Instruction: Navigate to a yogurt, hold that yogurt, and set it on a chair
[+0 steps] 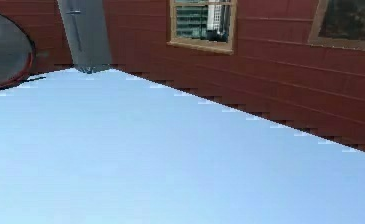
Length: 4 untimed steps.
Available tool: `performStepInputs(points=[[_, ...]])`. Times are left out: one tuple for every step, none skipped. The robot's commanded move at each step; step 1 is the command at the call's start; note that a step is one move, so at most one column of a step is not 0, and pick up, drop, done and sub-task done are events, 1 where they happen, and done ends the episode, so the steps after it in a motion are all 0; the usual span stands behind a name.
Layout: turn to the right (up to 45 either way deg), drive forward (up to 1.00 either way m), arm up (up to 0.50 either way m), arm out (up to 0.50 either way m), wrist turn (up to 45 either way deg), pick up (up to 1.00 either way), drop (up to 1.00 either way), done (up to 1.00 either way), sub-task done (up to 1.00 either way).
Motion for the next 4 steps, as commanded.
performStepInputs(points=[[36.0,0.0,0.0,0.0,0.0,0.0,0.0,0.0,0.0],[3.0,0.0,0.0,0.0,0.0,0.0,0.0,0.0,0.0],[0.0,0.4,0.0,0.0,0.0,0.0,0.0,0.0,0.0],[45.0,0.0,0.0,0.0,0.0,0.0,0.0,0.0,0.0]])
